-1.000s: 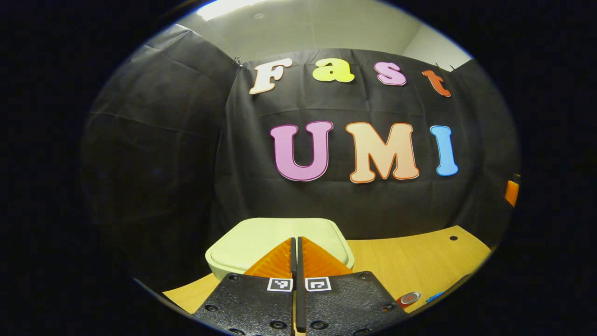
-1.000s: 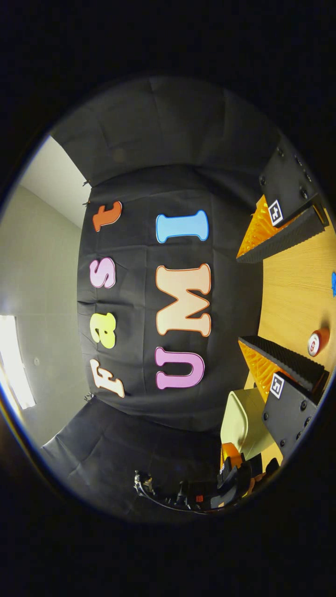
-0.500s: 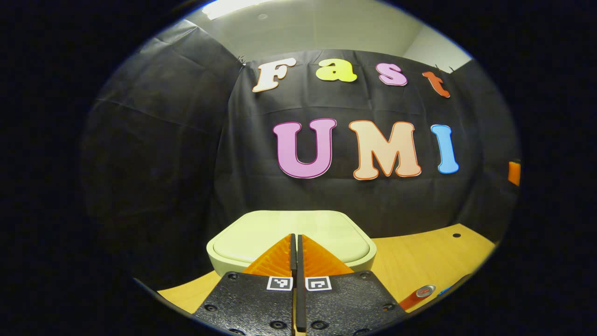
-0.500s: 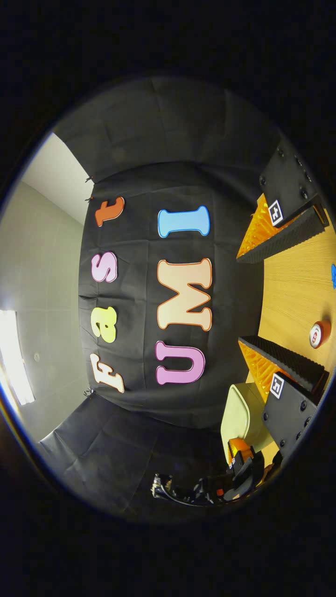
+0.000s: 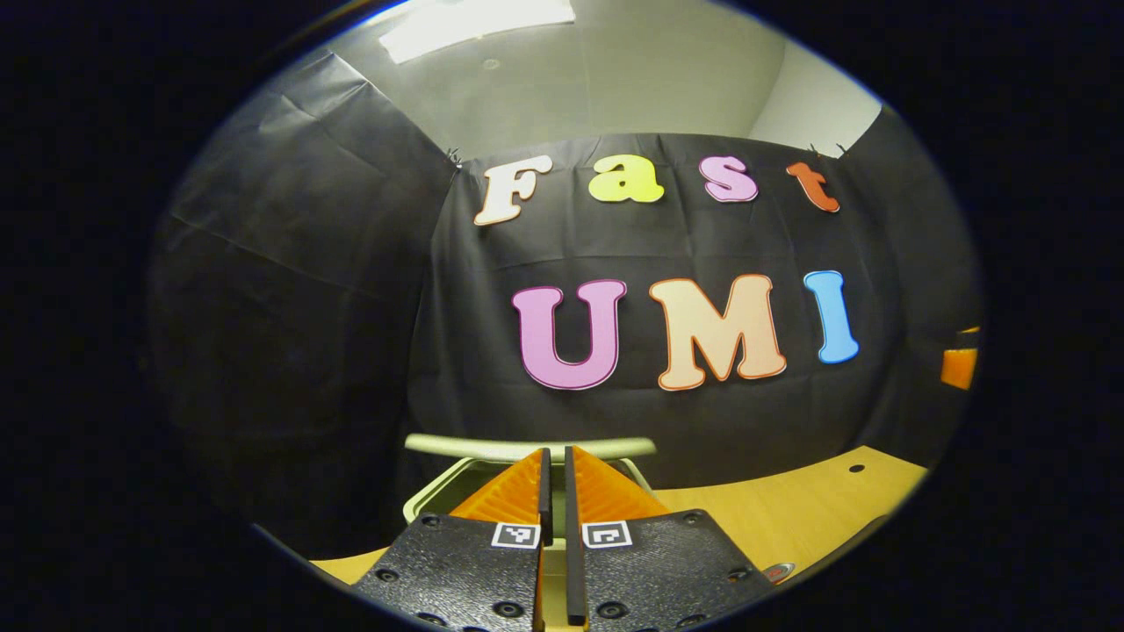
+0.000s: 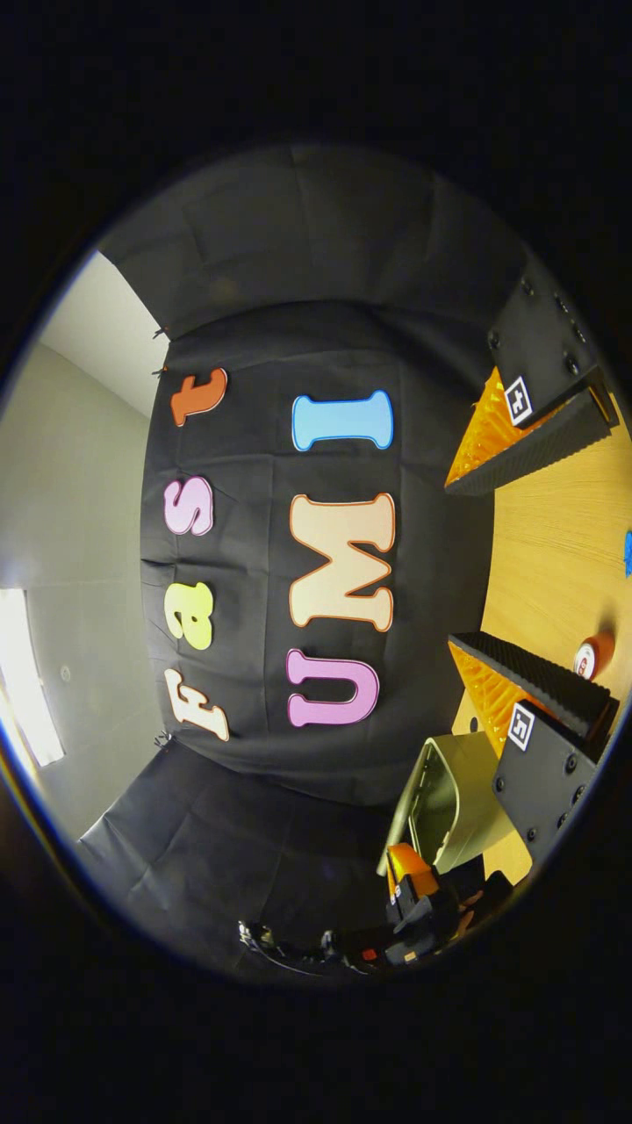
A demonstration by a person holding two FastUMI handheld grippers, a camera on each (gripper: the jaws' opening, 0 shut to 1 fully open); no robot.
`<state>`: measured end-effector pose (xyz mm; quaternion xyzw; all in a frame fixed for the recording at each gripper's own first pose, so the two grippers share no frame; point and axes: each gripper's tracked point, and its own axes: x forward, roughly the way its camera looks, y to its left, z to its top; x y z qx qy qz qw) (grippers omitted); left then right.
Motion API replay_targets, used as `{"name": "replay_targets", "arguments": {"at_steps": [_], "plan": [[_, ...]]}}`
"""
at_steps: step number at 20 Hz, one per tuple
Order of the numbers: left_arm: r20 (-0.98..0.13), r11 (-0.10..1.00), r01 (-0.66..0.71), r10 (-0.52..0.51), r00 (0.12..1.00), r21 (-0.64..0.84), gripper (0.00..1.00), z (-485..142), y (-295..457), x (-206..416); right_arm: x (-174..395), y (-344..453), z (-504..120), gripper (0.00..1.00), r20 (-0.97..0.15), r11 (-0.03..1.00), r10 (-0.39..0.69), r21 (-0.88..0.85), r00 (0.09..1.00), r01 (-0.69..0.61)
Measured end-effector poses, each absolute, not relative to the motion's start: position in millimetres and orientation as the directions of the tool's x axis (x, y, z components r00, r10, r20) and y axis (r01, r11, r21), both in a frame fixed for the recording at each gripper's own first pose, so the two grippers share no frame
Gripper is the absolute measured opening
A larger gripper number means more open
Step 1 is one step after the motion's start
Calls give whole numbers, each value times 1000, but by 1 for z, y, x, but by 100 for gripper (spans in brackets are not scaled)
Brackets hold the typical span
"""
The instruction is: Press the lid of the desktop garbage bin to open it, pick up the crumpled paper on the desktop and throw it into the bin, then pick up the pop can on the desktop and drop it into the bin, and finally close the garbage bin lid.
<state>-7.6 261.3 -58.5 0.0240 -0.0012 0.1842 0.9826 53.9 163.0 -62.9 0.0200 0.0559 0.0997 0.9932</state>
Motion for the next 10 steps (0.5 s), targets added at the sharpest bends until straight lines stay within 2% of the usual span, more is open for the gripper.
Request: {"name": "replay_targets", "arguments": {"at_steps": [2, 3, 5, 6, 9, 10], "plan": [[24, 938, -345, 345, 938, 30, 4, -46, 244, -10, 55, 158, -67, 98, -112, 974, 224, 62, 968, -218], [26, 946, -323, 322, 946, 36, 7, -42, 230, -8, 56, 155, -72, 98, -119, 971, 236, 65, 964, -230], [32, 959, -278, 276, 961, 58, 53, -31, 199, -10, 56, 147, -91, 98, -159, 964, 265, 76, 951, -256], [35, 961, -272, 270, 962, 56, 66, -29, 190, -11, 55, 143, -101, 98, -179, 962, 273, 78, 945, -263], [30, 965, -257, 256, 966, 48, 69, -26, 164, -13, 55, 132, -126, 98, -231, 955, 295, 83, 927, -283], [28, 965, -257, 256, 966, 49, 78, -26, 157, -15, 54, 130, -137, 98, -250, 952, 306, 84, 919, -294]]}}
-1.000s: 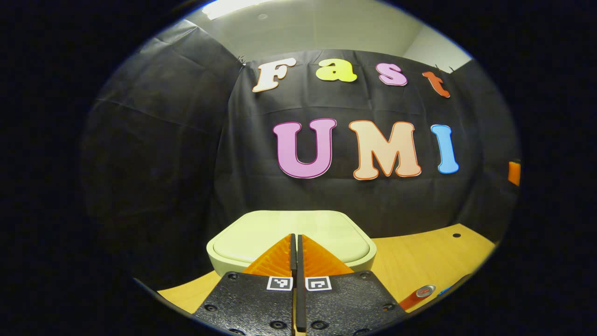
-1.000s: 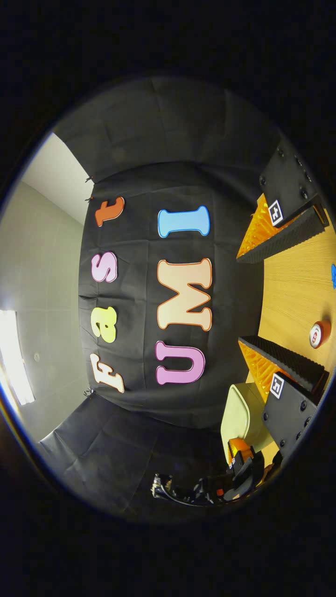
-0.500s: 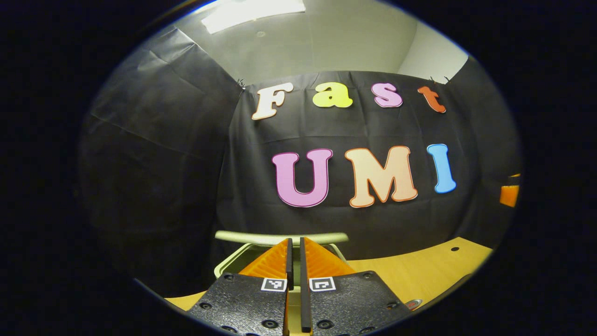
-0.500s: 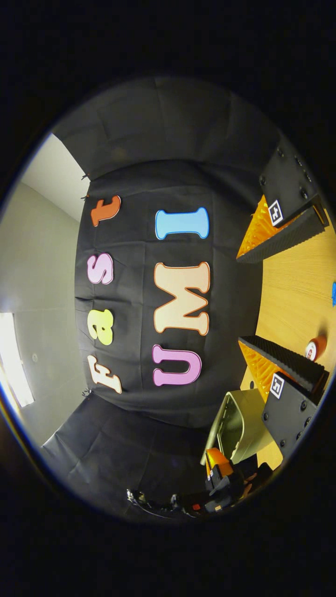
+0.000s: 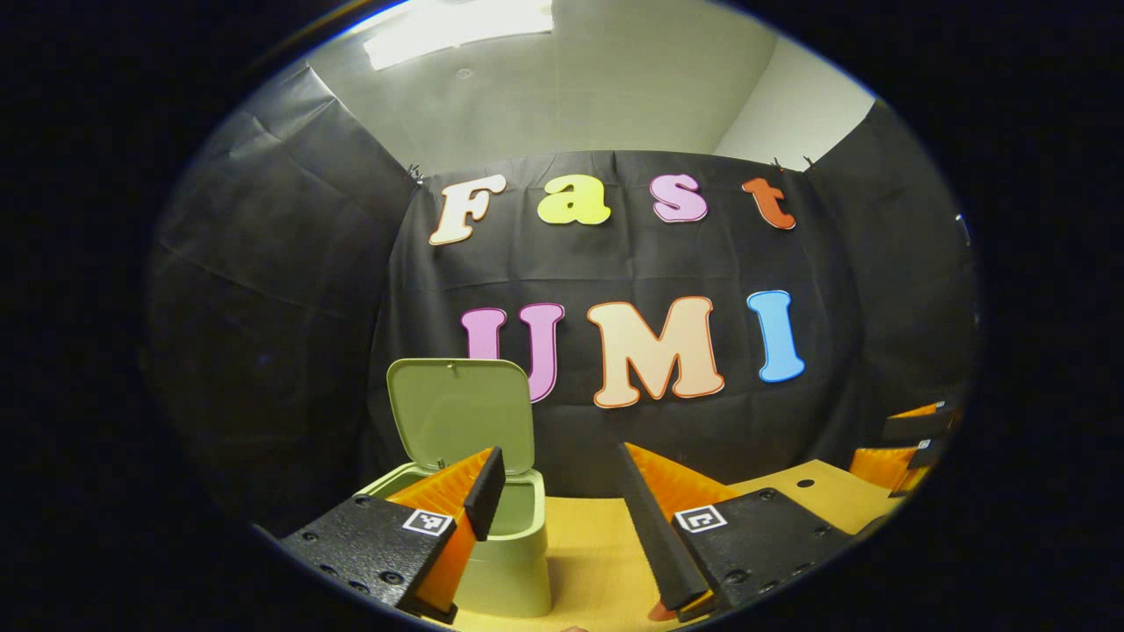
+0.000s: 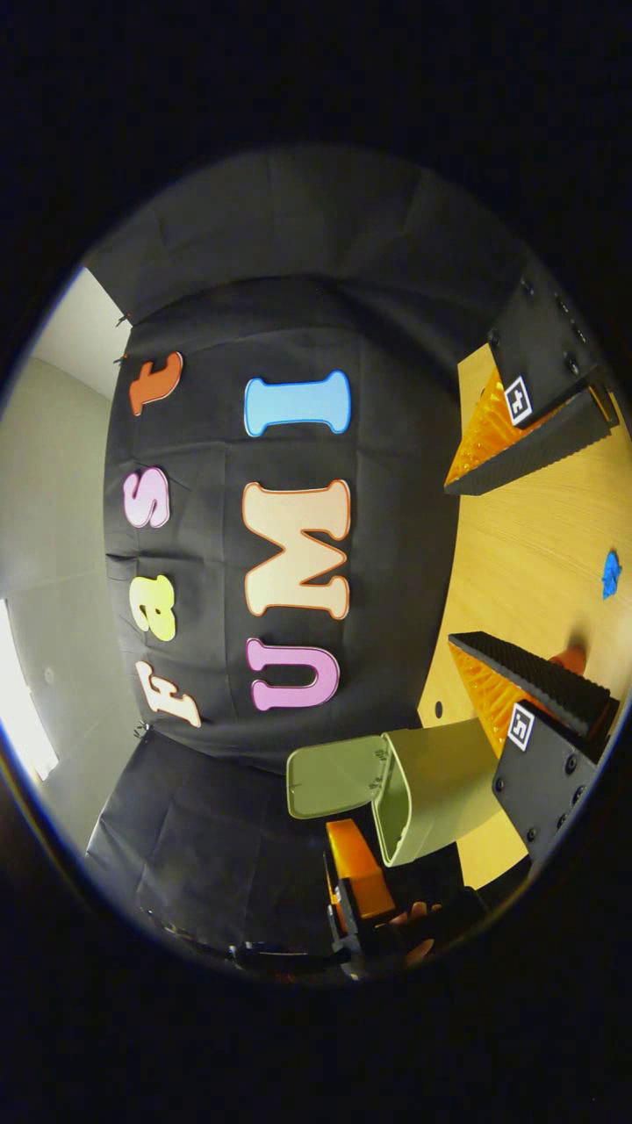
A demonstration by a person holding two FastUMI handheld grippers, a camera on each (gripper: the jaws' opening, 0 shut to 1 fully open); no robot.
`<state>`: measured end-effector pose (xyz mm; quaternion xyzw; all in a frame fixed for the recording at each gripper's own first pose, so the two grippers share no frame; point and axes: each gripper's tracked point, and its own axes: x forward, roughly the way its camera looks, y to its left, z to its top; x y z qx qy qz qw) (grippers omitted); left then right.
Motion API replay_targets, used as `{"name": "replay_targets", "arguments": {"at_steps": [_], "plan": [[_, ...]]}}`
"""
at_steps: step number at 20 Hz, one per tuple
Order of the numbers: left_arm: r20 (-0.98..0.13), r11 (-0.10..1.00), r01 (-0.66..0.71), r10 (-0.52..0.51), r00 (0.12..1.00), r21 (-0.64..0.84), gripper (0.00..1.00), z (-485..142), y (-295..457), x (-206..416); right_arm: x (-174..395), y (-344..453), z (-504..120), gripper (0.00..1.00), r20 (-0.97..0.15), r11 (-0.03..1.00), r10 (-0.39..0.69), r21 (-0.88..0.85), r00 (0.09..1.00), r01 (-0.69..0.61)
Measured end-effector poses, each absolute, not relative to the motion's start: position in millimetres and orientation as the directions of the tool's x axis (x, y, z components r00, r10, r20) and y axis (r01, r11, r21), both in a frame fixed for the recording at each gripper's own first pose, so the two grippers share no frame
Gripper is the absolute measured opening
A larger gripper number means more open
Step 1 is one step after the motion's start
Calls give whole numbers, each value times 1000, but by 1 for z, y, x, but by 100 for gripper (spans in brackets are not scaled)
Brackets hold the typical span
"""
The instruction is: Press the lid of the desktop garbage bin to open it, pick up the crumpled paper on the desktop and throw it into the bin, then pick up the pop can on the desktop and drop it into the bin, and finally close the garbage bin lid.
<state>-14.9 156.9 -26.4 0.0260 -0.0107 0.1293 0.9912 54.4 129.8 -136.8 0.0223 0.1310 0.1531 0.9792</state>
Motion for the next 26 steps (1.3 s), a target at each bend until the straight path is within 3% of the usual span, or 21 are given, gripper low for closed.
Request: {"name": "replay_targets", "arguments": {"at_steps": [3, 13, 17, 26], "plan": [[14, 965, -253, 253, 967, 63, 88, -28, 136, -18, 51, 125, -167, 98, -310, 938, 345, 83, 886, -336], [-18, 952, -293, 295, 955, 90, 87, -24, 99, -37, 14, 124, -301, 99, -544, 895, 419, 114, 727, -431], [-20, 943, -318, 321, 947, 99, 89, -23, 93, -46, -11, 125, -357, 99, -647, 878, 438, 160, 624, -450], [-26, 958, -268, 272, 962, 100, 87, -24, 89, -48, -45, 133, -441, 98, -782, 877, 376, 127, 496, -464]]}}
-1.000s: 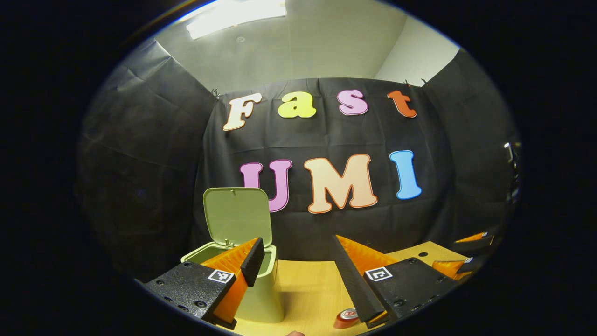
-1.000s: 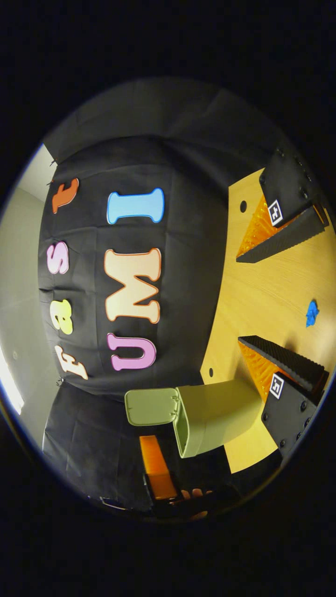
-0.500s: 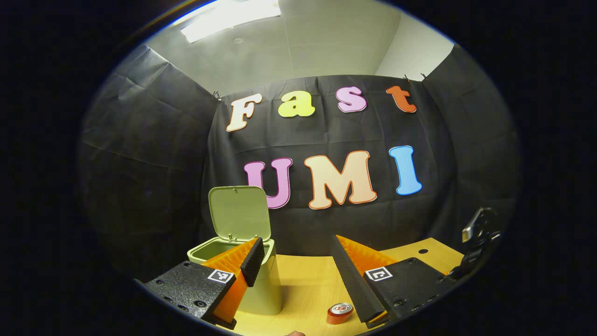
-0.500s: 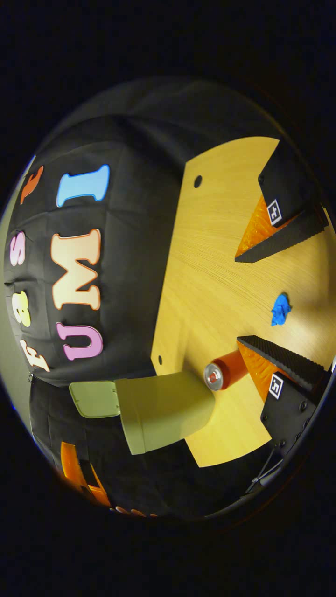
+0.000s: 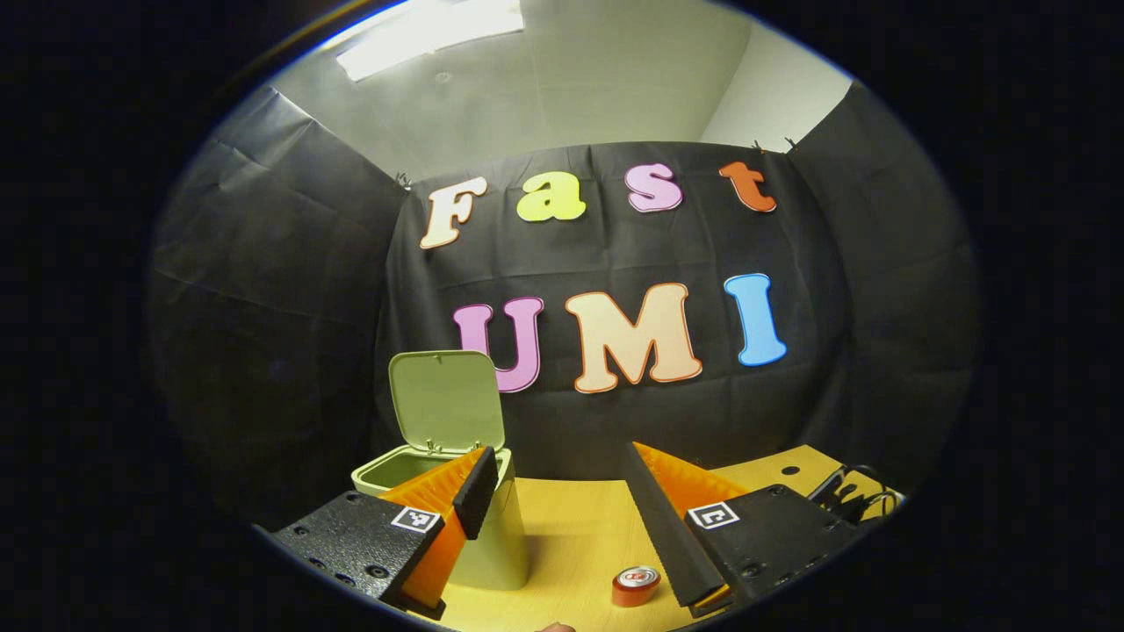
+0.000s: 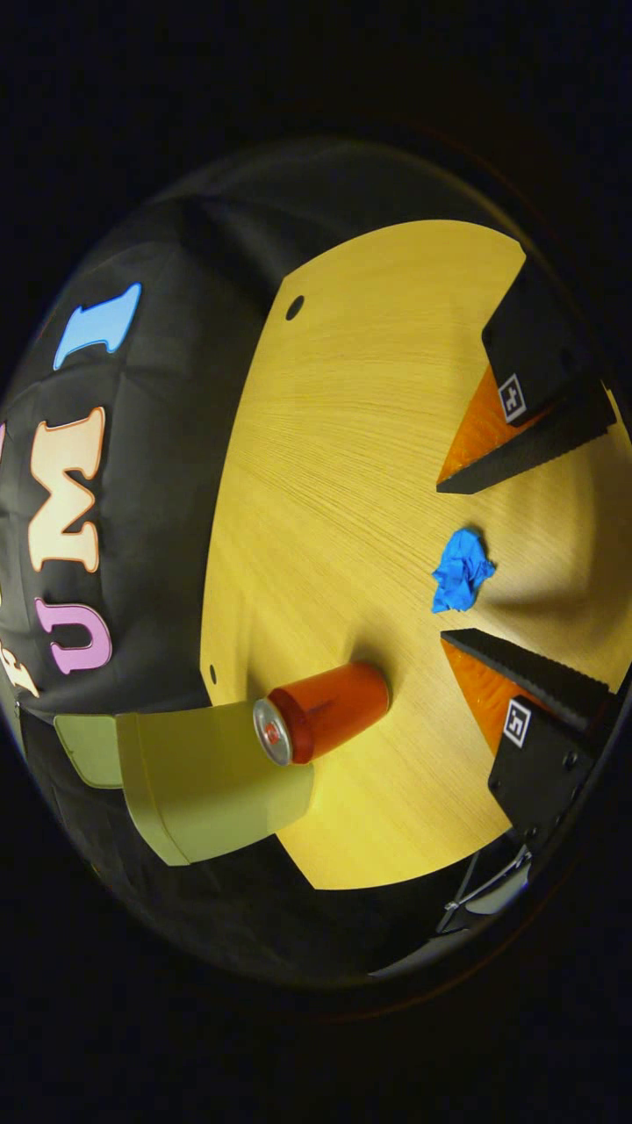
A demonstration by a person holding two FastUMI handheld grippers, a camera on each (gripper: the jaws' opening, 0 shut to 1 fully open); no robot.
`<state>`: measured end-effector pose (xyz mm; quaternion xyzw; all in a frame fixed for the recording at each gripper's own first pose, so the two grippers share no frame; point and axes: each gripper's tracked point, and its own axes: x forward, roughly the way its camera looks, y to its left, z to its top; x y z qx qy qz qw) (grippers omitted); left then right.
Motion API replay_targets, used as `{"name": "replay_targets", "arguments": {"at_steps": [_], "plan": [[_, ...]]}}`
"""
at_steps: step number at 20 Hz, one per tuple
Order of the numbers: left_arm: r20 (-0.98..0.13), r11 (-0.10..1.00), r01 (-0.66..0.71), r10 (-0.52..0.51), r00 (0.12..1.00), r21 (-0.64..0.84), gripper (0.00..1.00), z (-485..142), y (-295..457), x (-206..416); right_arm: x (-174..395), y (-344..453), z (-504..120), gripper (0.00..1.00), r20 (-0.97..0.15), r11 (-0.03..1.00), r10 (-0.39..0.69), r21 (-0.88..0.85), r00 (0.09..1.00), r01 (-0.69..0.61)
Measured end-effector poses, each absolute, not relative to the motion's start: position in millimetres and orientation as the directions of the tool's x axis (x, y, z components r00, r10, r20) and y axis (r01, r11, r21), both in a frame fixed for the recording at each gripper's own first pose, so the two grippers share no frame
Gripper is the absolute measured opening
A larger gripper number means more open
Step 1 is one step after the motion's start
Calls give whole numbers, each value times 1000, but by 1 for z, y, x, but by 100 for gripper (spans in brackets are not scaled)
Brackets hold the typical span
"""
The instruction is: Press the lid of the desktop garbage bin to open it, pick up the crumpled paper on the desktop and throw it into the bin, then pick up the pop can on the desktop and drop it into the bin, and finally close the garbage bin lid.
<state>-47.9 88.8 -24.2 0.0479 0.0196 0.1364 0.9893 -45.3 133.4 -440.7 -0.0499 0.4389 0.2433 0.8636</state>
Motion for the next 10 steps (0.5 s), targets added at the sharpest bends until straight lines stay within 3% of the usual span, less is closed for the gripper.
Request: {"name": "replay_targets", "arguments": {"at_steps": [3, 5, 6, 8, 9, 10], "plan": [[-32, 959, -264, 268, 963, 108, 87, -28, 90, -46, -52, 138, -459, 89, -821, 883, 359, 145, 444, -446], [-46, 958, -269, 274, 960, 105, 87, -32, 97, -43, -51, 141, -465, 72, -821, 892, 358, 159, 445, -423], [-52, 957, -270, 276, 960, 101, 87, -35, 100, -42, -50, 142, -465, 69, -821, 891, 366, 174, 438, -419], [-65, 956, -276, 283, 957, 97, 87, -37, 112, -41, -50, 149, -466, 44, -819, 889, 390, 216, 422, -404], [-71, 956, -278, 286, 956, 98, 87, -40, 115, -43, -47, 150, -465, 22, -817, 894, 389, 223, 426, -390], [-71, 955, -281, 288, 955, 98, 87, -40, 117, -44, -50, 150, -468, 17, -826, 894, 387, 227, 410, -386]]}}
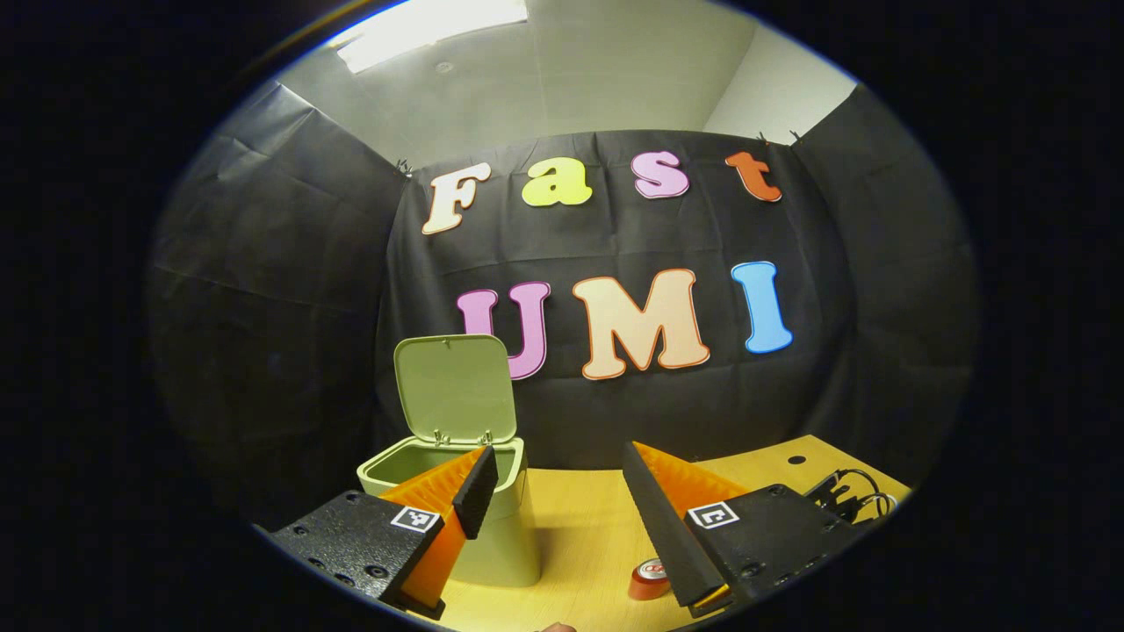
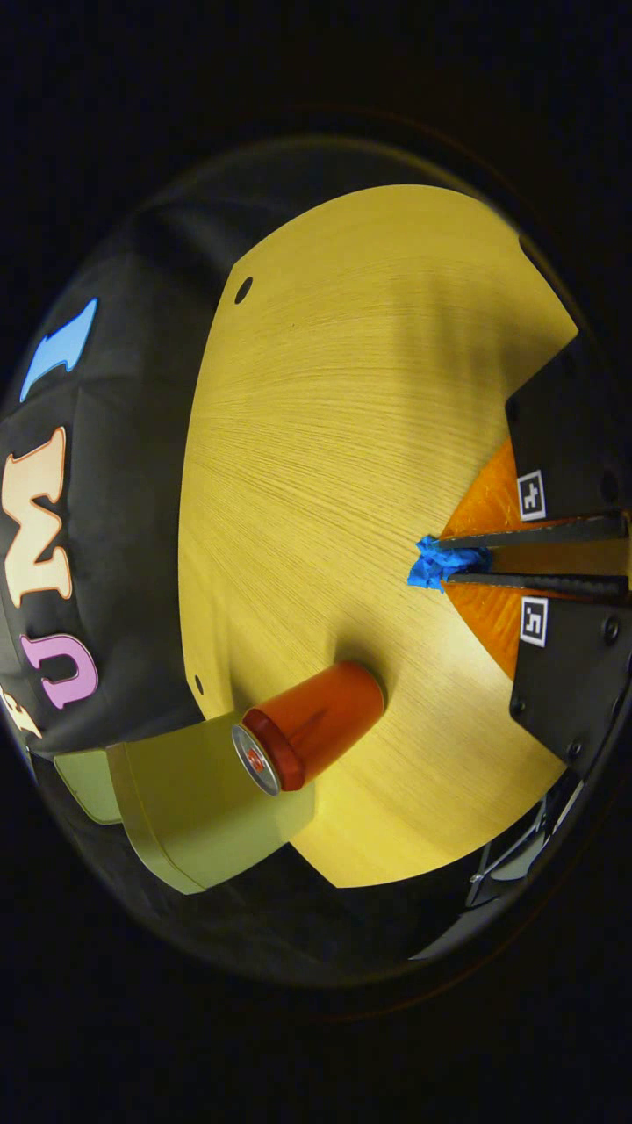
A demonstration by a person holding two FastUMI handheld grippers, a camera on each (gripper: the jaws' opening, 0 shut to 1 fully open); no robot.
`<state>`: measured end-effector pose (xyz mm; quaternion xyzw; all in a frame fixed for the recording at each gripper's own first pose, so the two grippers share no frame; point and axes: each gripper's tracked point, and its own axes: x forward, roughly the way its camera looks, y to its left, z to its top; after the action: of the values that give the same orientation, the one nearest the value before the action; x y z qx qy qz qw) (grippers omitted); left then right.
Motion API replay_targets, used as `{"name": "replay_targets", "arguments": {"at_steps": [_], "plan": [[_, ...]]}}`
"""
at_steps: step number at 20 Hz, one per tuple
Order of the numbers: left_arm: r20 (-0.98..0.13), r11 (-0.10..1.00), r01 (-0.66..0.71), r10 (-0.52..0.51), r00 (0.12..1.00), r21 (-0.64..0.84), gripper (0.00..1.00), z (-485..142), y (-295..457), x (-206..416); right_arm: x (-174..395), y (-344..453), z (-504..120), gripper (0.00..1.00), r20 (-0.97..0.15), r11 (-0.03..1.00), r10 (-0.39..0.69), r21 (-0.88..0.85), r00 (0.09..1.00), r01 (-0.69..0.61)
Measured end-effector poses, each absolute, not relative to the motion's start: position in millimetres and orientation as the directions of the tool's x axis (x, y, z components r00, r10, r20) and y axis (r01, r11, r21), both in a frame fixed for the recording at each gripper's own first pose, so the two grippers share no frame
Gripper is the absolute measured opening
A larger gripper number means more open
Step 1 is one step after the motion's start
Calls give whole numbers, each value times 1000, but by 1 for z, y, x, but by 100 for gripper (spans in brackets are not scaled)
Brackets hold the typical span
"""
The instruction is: Press the lid of the desktop garbage bin to open it, pick up the crumpled paper on the desktop and throw it into the bin, then pick up the pop can on the desktop and drop it into the bin, and finally close the garbage bin lid.
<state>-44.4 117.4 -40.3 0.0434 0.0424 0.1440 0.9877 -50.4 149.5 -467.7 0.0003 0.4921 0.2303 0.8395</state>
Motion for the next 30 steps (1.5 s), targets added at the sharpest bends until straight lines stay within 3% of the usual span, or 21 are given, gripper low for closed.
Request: {"name": "replay_targets", "arguments": {"at_steps": [1, 7, 17, 24, 30], "plan": [[-71, 955, -281, 288, 955, 97, 87, -41, 119, -47, -48, 149, -464, 10, -821, 899, 382, 222, 424, -378], [-88, 956, -277, 285, 954, 96, 87, -48, 130, -44, -17, 160, -416, 10, -743, 900, 403, 217, 534, -378], [-102, 956, -280, 289, 952, 88, 87, -59, 161, -43, 59, 202, -281, 10, -521, 889, 455, 226, 722, -398], [-108, 949, -305, 313, 944, 84, 87, -65, 195, -47, 87, 253, -196, 9, -351, 852, 523, 193, 777, -486], [-123, 938, -333, 342, 932, 93, 87, -74, 231, -55, 93, 319, -150, 9, -248, 809, 588, 189, 770, -557]]}}
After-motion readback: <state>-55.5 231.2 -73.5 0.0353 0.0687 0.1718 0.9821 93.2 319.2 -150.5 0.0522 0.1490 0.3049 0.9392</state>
